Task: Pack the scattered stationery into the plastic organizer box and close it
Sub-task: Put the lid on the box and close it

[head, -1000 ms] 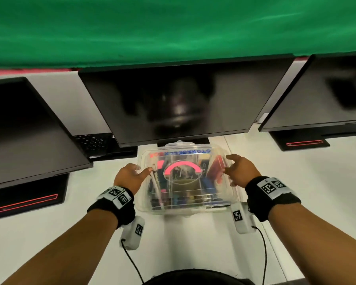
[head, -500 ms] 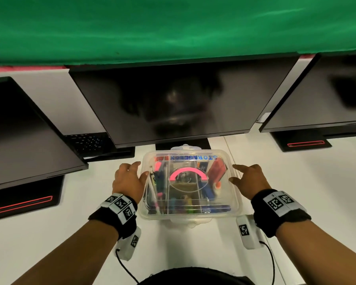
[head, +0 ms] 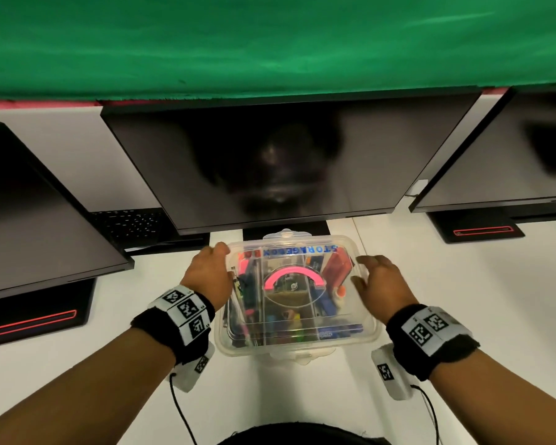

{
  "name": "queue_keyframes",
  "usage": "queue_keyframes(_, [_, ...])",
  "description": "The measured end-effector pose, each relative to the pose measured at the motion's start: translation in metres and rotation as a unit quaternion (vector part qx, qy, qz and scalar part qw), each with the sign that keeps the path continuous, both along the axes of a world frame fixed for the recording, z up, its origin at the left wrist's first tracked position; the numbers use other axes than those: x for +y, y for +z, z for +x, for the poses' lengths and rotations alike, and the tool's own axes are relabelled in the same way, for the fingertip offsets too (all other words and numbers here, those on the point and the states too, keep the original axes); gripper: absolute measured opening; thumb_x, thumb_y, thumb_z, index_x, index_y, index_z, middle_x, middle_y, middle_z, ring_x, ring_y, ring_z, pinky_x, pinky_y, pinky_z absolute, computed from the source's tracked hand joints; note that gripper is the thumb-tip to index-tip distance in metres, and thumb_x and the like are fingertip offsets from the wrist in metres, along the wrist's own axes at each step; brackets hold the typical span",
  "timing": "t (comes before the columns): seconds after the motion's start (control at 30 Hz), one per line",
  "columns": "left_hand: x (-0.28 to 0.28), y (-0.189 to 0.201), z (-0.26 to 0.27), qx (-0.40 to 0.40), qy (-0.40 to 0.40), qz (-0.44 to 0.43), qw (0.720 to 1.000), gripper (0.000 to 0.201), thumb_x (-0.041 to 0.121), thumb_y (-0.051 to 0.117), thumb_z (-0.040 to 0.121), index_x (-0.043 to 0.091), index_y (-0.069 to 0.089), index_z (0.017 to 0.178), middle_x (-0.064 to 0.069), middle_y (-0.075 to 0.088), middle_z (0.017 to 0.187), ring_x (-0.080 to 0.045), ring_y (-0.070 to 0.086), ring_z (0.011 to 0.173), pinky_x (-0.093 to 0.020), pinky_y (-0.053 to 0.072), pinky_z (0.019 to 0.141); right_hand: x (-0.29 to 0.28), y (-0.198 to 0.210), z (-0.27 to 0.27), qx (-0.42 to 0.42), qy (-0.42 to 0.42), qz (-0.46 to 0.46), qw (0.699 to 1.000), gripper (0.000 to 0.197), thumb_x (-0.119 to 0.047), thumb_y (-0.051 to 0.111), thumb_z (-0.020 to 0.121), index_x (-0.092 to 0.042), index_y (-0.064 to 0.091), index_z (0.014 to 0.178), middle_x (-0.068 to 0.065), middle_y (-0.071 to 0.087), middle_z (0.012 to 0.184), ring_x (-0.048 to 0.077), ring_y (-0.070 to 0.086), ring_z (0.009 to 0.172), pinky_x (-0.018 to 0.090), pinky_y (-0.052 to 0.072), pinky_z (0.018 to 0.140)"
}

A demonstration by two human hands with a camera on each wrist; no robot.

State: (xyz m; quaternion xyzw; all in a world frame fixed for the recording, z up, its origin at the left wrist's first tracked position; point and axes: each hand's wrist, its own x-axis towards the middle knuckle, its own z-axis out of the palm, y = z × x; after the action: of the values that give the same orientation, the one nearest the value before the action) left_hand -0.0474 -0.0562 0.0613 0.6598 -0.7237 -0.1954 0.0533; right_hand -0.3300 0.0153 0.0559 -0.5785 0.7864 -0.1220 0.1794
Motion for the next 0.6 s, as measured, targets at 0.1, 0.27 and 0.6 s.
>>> queue_keyframes(0.1, [-0.005,0.007,-0.023,-0.032,-0.157,-0.078,0.984,0.052,0.029,0.053,0.089,0.017,0.038,0.137,-0.005,0.041,0.142,-0.023,0.037,0.133,-0.035,0.031,0.112,0.018,0.007,0.026,0.04,0.208,0.049,0.976,0.086,-0.061,0.053,0.081,-0.025,0.015,0.149,-0.001,0.014,0.157,0.027,0.01,0.146,0.048,0.015,0.119])
queue_keyframes(0.27, [-0.009,-0.013,-0.044,-0.095,-0.273,0.005,0.957,0.067,0.046,0.037,0.095,0.02,0.008,0.15,0.0,0.007,0.16,-0.016,0.002,0.148,-0.037,0.001,0.12,0.031,-0.01,0.048,0.123,0.305,0.112,0.938,0.128,-0.096,0.026,0.045,-0.03,-0.01,0.149,0.001,-0.025,0.156,0.027,-0.022,0.144,0.06,-0.015,0.108])
queue_keyframes(0.6, [-0.024,-0.02,-0.047,-0.14,-0.292,-0.045,0.945,0.084,0.063,0.035,0.074,0.029,0.012,0.147,-0.001,0.016,0.157,-0.024,0.021,0.14,-0.047,0.018,0.113,0.033,-0.017,0.052,0.173,0.315,0.069,0.931,0.108,-0.09,0.039,0.051,-0.023,0.038,0.135,0.001,0.051,0.141,0.037,0.045,0.13,0.067,0.027,0.094])
